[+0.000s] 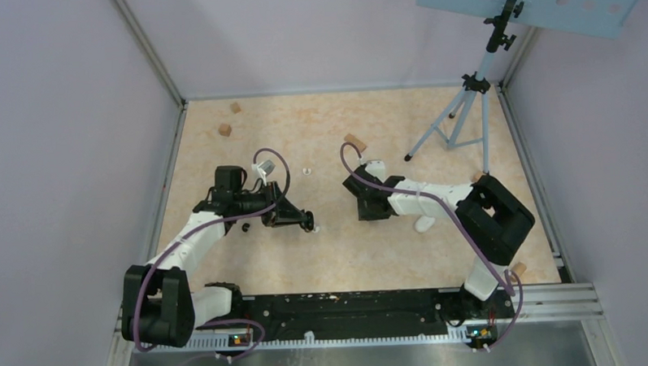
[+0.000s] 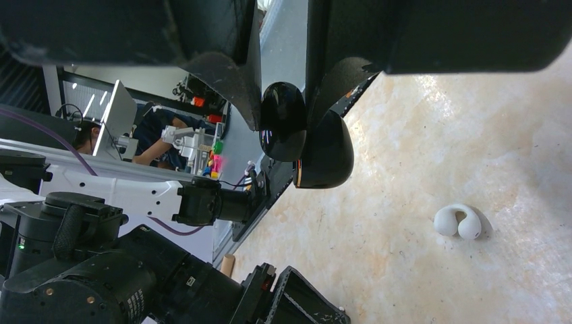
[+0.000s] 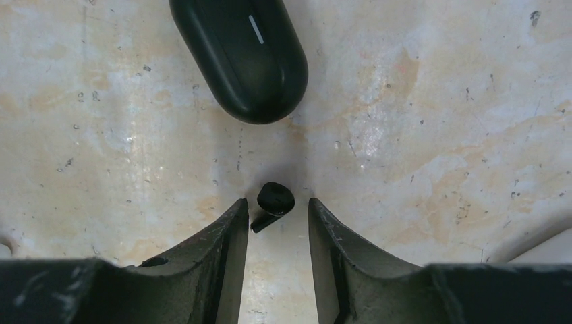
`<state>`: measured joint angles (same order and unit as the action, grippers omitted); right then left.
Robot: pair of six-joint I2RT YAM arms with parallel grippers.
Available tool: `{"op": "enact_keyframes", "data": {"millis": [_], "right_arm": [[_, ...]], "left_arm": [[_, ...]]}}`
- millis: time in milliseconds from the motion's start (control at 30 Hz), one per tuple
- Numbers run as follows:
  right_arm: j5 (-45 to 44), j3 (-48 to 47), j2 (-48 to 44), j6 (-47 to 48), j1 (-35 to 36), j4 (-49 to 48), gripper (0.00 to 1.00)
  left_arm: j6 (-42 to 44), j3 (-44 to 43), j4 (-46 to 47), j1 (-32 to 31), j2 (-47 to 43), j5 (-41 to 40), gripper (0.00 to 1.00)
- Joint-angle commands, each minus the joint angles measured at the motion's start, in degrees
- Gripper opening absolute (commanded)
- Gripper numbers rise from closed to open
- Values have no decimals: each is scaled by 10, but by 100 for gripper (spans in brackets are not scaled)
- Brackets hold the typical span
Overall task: Insert the wireless bluetooth earbuds into the charging case
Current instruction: Pick up the right earbud from the center of the board.
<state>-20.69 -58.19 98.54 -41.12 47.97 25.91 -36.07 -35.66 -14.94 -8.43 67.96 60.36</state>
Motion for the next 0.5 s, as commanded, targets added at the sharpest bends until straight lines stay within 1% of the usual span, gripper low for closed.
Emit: {"op": "enact_keyframes", "data": {"millis": [0, 200, 300, 467], "right_arm": [[-35, -19, -1, -24, 7, 13, 38], [-45, -18, 15, -69, 11, 5, 34], [-38, -19, 21, -66, 13, -14, 31], [-24, -34, 40, -62, 13, -18, 25]], "left_arm": [[-1, 5, 24, -3, -21, 4, 0], [-9, 12, 35, -3, -24, 5, 0], [-6, 11, 33, -4, -27, 5, 0], [-7, 10, 33, -4, -28, 3, 0]]}}
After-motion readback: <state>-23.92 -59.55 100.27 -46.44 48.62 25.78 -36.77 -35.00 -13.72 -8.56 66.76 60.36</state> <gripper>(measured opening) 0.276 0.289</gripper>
